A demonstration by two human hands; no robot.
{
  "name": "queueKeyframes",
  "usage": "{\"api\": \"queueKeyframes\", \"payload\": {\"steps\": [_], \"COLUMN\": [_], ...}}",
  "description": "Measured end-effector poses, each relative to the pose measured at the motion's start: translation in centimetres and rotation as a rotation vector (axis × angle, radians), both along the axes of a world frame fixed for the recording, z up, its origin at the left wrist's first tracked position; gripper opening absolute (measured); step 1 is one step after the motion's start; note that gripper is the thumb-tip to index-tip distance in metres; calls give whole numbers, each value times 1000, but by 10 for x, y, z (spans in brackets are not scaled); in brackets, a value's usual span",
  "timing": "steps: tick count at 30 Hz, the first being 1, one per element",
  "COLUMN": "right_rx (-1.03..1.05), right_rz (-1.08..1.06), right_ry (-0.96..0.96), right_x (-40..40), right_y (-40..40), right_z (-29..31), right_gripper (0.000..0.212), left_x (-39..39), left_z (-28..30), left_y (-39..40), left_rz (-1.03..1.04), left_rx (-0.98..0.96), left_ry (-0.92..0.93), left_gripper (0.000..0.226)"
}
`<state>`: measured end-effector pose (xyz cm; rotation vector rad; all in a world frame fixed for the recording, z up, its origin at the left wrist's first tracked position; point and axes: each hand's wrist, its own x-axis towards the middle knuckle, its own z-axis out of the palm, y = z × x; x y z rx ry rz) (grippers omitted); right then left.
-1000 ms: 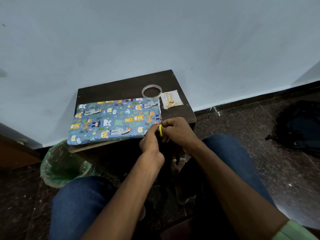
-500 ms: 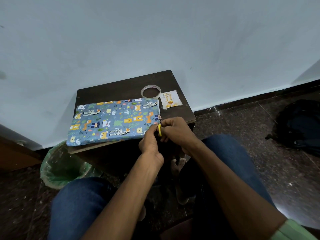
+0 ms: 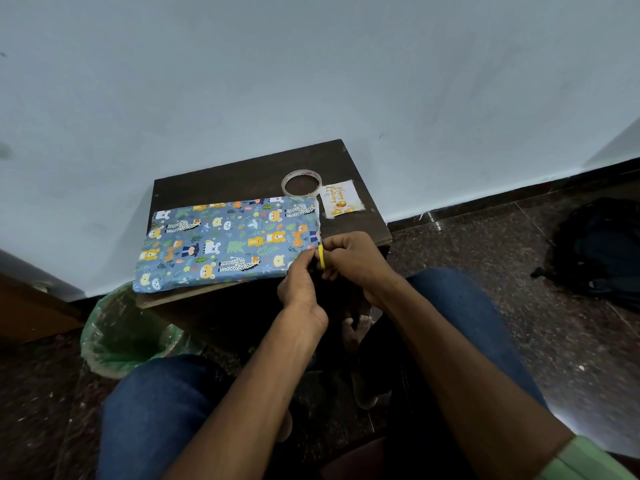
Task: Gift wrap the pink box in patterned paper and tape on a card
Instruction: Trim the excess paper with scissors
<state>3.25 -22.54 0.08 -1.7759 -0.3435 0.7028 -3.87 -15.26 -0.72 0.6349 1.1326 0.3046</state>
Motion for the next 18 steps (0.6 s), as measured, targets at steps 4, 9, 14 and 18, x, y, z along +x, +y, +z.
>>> {"api": "queueKeyframes", "payload": {"steps": [4,9,14,18], "right_rx": [25,-11,10,11], "right_rz": [-31,-33,-76,-185], "right_ry": [11,35,25,-115], "right_x": [3,1,2,6], "right_y": [-1,-3,-12,-19], "right_z": [2,1,9,12], "right_gripper": [12,15,11,8], "left_x": [-1,-4,-5,-8], "left_z": [2,3,5,16], "left_y": [-1,-3,-3,-3], "left_rz": [-17,-44,-178,-480], "left_rx": [-7,41,159,339], "left_ry": [-7,30,74,95], "left_gripper": [27,26,28,35]}}
